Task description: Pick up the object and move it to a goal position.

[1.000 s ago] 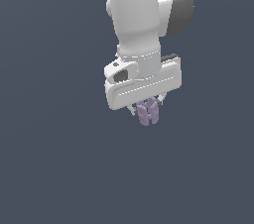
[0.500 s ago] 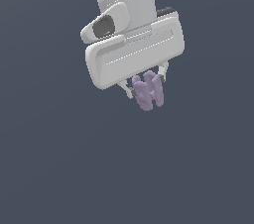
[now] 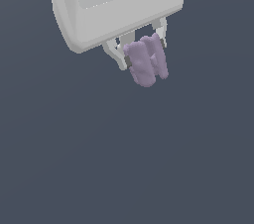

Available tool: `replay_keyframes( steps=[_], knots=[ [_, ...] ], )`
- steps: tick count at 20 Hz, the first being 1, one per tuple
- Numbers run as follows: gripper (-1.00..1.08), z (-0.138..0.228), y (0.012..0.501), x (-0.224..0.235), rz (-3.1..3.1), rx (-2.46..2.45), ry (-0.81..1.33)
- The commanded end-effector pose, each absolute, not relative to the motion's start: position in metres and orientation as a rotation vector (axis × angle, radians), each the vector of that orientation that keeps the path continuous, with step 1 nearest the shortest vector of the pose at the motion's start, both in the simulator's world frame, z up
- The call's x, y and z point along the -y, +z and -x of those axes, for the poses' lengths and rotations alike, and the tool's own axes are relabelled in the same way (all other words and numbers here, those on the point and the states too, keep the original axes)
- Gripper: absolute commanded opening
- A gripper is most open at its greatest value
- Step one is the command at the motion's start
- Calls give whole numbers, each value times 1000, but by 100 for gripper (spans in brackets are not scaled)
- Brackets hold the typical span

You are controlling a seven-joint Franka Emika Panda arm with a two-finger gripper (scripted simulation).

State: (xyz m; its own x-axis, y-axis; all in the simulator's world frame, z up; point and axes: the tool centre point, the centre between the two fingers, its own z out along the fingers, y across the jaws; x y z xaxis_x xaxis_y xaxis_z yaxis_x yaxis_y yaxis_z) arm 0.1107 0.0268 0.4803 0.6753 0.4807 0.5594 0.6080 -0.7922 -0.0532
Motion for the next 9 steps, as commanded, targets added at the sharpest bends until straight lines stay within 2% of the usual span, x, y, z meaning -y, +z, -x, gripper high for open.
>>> replay_keyframes(
  steps=[1, 9],
  knots=[
    [-100, -111, 494, -24, 2630, 905, -806],
    [-100, -111, 510, -20, 2602, 933, -827]
  ],
)
